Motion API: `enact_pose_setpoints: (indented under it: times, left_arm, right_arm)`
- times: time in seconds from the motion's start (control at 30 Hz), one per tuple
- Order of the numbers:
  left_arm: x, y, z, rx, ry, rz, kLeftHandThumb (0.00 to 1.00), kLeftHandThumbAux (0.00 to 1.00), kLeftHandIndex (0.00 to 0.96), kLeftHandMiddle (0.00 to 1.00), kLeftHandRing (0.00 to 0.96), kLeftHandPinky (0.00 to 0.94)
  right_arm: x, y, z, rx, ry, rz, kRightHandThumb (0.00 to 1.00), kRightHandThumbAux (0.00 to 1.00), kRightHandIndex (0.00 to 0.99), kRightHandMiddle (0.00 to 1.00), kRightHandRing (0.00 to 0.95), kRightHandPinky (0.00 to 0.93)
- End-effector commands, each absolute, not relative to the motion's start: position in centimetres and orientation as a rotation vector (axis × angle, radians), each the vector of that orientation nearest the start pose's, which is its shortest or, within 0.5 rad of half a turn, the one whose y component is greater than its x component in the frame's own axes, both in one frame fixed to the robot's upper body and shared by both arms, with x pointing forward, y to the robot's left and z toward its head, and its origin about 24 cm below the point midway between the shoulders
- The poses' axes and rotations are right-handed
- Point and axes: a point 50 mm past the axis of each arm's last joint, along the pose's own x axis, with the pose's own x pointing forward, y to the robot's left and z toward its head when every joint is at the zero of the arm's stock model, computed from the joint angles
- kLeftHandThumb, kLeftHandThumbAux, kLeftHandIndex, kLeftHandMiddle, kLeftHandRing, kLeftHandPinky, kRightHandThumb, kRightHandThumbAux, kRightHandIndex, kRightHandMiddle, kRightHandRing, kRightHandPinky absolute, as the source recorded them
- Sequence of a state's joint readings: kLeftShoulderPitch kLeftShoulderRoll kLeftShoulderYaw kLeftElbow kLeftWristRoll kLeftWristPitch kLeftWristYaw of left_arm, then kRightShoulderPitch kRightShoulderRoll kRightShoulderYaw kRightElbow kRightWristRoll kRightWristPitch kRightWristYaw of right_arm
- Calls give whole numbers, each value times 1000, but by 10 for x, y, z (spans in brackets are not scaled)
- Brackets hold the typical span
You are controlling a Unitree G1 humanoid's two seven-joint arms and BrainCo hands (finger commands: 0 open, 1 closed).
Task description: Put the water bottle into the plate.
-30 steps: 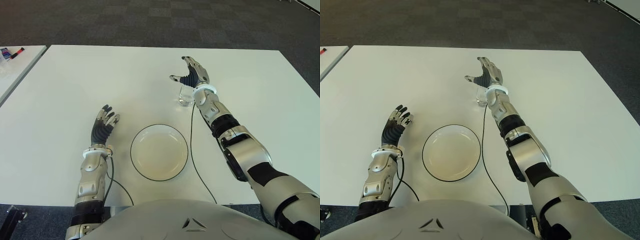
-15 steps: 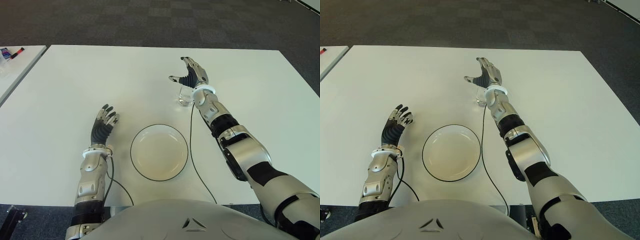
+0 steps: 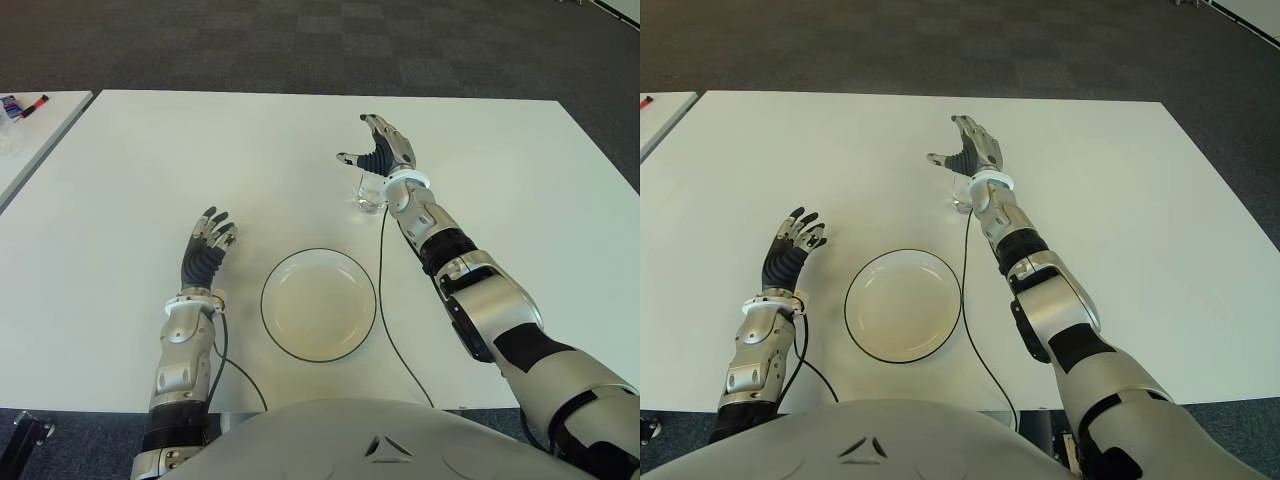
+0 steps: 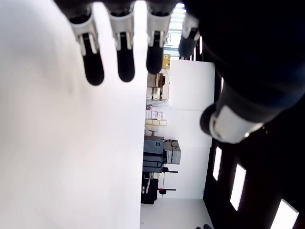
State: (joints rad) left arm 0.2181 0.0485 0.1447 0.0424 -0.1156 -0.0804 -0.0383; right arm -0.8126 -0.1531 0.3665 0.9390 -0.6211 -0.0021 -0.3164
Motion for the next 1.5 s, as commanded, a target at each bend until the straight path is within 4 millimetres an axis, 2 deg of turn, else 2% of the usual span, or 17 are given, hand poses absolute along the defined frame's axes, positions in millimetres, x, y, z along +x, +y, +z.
enact_pose_setpoints:
  times: [0.03, 0.33, 0.6, 0.9, 0.97, 1.2, 1.5]
  left_arm:
    - [197, 207, -8, -38, 171, 193, 426, 637, 80, 133, 161, 217]
    - [198, 206, -9, -34, 171, 191, 411, 648, 69, 113, 138, 197]
    - [198, 206, -9, -60, 165, 195, 436, 647, 87, 130, 165, 244]
    - [197, 206, -9, -55, 167, 203, 433, 657, 84, 121, 146, 194]
    - [197, 206, -9, -50, 168, 202, 421, 657, 76, 110, 133, 183]
    - [196, 206, -9, -53, 174, 205, 419, 658, 77, 109, 131, 193]
    - [195, 208, -9, -44, 181, 217, 406, 650, 66, 98, 120, 179]
  right_arm:
    - [380, -98, 80, -1067, -134, 83, 273, 473, 28, 87, 128, 215]
    - [380, -98, 79, -1068, -136, 83, 275, 475, 33, 109, 159, 256]
    - [380, -98, 79, -1075, -139, 87, 276, 477, 40, 143, 200, 286]
    - [380, -98, 78, -1079, -136, 92, 273, 476, 45, 161, 225, 306]
    - [380, -98, 78, -1080, -135, 96, 272, 477, 50, 178, 247, 339]
    - [380, -97, 78, -1094, -128, 118, 273, 482, 67, 216, 305, 411]
    - [378, -95, 79, -1106, -124, 129, 264, 485, 71, 243, 341, 426]
